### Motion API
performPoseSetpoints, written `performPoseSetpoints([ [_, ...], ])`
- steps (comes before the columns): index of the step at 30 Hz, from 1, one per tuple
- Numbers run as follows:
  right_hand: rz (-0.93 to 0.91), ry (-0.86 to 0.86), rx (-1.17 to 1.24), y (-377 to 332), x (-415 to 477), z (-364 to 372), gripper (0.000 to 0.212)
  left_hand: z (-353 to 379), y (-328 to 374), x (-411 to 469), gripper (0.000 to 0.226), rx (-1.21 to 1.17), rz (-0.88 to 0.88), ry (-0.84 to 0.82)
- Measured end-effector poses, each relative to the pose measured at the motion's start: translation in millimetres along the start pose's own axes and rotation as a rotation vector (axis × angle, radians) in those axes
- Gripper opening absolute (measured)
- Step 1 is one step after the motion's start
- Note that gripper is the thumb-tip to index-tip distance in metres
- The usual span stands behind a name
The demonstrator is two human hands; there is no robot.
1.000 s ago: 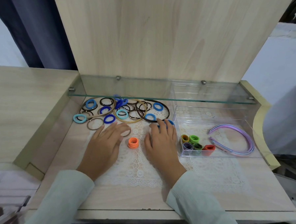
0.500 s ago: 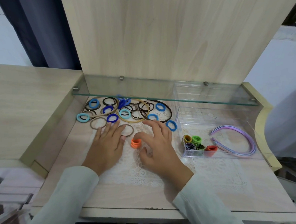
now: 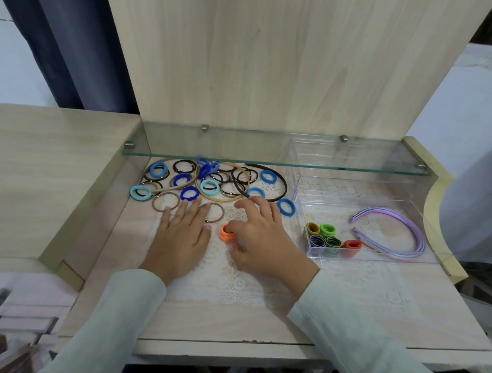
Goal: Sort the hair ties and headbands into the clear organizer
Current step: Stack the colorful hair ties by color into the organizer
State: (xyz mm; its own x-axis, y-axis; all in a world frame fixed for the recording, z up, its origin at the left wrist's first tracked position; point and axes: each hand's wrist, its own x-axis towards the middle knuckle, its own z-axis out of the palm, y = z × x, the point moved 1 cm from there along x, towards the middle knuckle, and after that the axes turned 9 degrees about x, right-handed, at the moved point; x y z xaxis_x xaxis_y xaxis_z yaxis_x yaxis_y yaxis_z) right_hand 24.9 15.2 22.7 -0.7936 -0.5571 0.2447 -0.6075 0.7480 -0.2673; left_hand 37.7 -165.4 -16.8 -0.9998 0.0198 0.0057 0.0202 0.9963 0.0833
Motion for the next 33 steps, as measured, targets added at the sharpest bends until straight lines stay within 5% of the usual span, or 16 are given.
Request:
performPoseSetpoints([
  [5, -0.044, -0.155, -0.053, -3, 13, -17, 0.032, -3, 1, 0, 0.057, 0.028, -0.014, -0.05],
  [13, -0.062, -0.358, -0.042, -3, 33, -35, 0.029, -18, 0, 5, 0.068, -0.001, 0.012, -0.236],
  [33, -0.094, -0.27, 0.047, 4, 32, -36, 0.024, -28, 28, -6, 0.078, -0.149, 0.161, -0.086],
])
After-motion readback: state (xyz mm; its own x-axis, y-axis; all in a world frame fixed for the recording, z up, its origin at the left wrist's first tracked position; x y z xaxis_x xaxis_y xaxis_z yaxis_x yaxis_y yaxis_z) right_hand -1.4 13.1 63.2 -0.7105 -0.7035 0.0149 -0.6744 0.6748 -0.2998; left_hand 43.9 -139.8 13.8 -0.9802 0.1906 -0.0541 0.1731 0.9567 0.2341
